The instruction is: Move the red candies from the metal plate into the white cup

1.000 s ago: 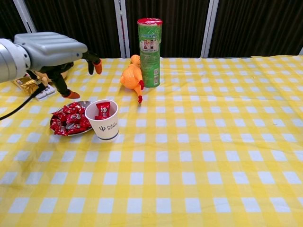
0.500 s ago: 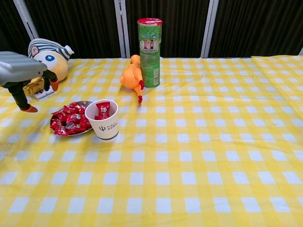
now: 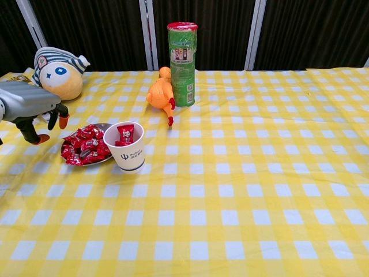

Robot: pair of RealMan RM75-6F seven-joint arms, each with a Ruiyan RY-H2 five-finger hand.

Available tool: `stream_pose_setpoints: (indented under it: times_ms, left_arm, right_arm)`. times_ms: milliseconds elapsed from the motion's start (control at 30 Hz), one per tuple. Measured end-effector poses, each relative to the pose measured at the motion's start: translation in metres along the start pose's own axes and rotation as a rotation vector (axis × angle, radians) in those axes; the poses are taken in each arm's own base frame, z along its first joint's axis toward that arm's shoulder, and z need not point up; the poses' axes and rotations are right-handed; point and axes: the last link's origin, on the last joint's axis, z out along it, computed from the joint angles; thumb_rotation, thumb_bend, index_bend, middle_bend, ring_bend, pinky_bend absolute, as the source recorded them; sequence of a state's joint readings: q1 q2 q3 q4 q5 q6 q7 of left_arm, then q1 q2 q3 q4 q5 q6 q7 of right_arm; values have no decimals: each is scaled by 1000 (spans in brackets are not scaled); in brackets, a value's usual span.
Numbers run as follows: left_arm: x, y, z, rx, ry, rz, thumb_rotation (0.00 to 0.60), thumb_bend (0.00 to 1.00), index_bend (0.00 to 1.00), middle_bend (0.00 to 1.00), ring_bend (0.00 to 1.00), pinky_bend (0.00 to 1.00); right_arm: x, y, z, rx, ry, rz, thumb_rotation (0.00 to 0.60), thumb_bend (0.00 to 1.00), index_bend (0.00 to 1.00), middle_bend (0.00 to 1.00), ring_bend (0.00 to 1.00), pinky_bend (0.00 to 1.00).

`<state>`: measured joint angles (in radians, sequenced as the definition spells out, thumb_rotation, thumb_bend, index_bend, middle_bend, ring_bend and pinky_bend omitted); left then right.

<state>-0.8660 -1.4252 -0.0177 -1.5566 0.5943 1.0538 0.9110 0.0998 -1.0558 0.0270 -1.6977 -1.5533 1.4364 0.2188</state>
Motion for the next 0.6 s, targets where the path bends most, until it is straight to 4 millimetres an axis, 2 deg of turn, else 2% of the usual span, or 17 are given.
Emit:
stream_pose_setpoints:
  times_ms: [200, 600]
  left_arm:
    - [-3, 9, 3, -13, -9, 3, 600, 508, 342, 381, 818, 896]
    - [-6, 31, 6, -53, -17, 1, 600, 521, 342, 378, 818, 896]
  right_arm:
    - [0, 0, 0, -1, 3, 2, 600, 385, 0, 0, 0, 0]
    - [1, 0, 0, -1, 7, 5, 600, 386, 0, 0, 0, 0]
